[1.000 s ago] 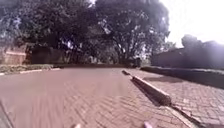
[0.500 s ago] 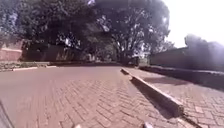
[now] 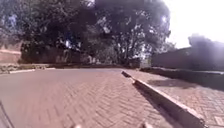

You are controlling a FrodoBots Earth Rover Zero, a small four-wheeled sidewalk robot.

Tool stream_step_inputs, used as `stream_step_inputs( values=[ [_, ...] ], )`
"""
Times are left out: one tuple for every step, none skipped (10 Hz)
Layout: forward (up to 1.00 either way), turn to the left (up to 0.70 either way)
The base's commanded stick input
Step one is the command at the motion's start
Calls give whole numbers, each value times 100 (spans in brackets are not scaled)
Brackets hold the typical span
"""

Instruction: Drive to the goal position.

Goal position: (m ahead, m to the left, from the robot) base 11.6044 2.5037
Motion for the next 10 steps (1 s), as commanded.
stream_step_inputs(
  values=[
    [70,0],
    [70,0],
    [70,0],
    [70,0],
    [70,0],
    [70,0],
    [70,-7],
    [70,-35],
    [70,-35],
    [70,-34]
  ],
)
